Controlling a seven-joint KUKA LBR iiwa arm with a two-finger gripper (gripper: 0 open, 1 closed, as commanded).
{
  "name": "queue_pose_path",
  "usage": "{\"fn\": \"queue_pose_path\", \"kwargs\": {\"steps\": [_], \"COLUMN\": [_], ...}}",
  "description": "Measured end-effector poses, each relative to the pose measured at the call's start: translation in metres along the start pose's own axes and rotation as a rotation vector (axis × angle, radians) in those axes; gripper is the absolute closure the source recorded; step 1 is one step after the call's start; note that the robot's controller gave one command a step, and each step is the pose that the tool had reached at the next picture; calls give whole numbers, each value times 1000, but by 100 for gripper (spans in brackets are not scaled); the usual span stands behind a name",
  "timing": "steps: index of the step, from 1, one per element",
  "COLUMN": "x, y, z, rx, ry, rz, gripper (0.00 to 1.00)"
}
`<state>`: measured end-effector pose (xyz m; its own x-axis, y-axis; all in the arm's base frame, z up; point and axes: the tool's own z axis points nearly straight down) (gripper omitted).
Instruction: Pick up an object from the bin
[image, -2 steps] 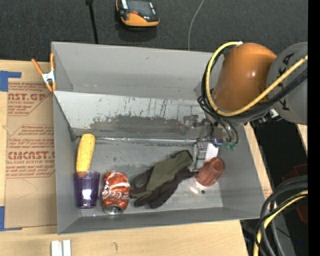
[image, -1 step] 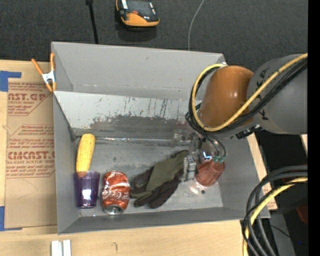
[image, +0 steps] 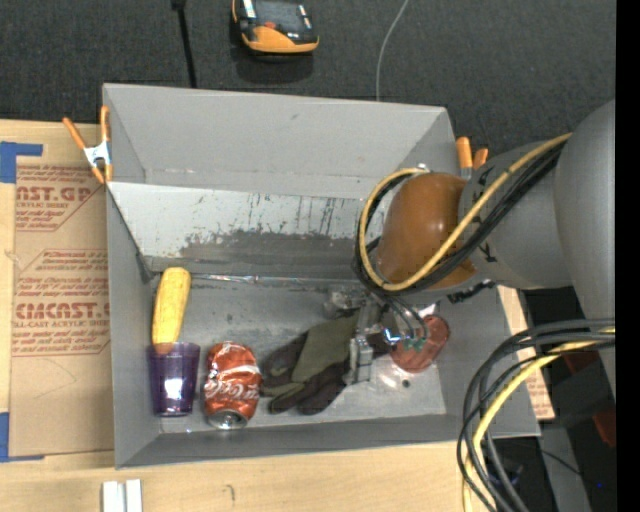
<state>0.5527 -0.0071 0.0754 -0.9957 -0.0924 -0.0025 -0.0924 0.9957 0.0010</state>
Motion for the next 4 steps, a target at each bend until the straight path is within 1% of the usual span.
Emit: {"fn": "queue_pose_path", "kwargs": {"steps": [1,2,3,4], "x": [-21,-11,-27,-27], "y": [8,4,23,23], "z": [-60,-39,4,4], "rx": [1,0,1,1], "ry": [5,-6,-2,-2], "rz": [-4,-2,-136,-136], "gripper": [0,0,100,100]}}
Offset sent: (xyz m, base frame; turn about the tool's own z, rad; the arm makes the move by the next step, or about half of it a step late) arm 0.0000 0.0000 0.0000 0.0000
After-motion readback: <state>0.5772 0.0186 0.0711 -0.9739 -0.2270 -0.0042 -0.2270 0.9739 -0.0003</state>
